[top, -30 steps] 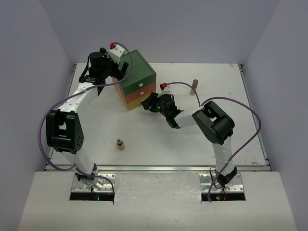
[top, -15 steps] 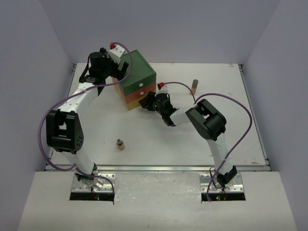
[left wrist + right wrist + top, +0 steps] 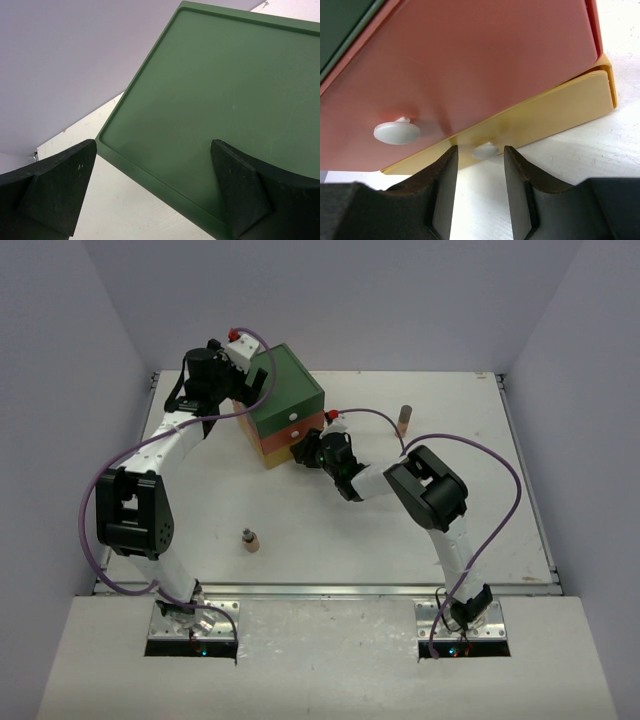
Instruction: Organize the makeup
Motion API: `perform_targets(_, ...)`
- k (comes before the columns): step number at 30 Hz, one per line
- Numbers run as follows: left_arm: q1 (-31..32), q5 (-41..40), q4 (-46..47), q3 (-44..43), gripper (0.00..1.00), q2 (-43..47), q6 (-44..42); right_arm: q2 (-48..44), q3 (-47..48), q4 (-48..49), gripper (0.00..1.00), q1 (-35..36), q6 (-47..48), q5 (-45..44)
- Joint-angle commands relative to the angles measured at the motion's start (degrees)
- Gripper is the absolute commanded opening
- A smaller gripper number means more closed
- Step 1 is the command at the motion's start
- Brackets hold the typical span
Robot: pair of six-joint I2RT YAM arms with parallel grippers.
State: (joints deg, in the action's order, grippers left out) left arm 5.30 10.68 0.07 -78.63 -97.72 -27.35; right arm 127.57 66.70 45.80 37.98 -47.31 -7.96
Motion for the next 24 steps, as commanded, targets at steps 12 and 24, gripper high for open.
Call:
perform_targets(12, 0.24, -2.12, -13.34, 3.98, 1.0, -3.01, -2.27, 3.18, 1.48, 4.97, 0.4, -2.3, -0.24, 0.05)
perform_targets(24, 0.3, -2.31, -13.48, 3.82, 1.0, -3.03, -2.44, 3.06, 1.44, 6.67, 0.16, -2.74, 3.89, 1.35)
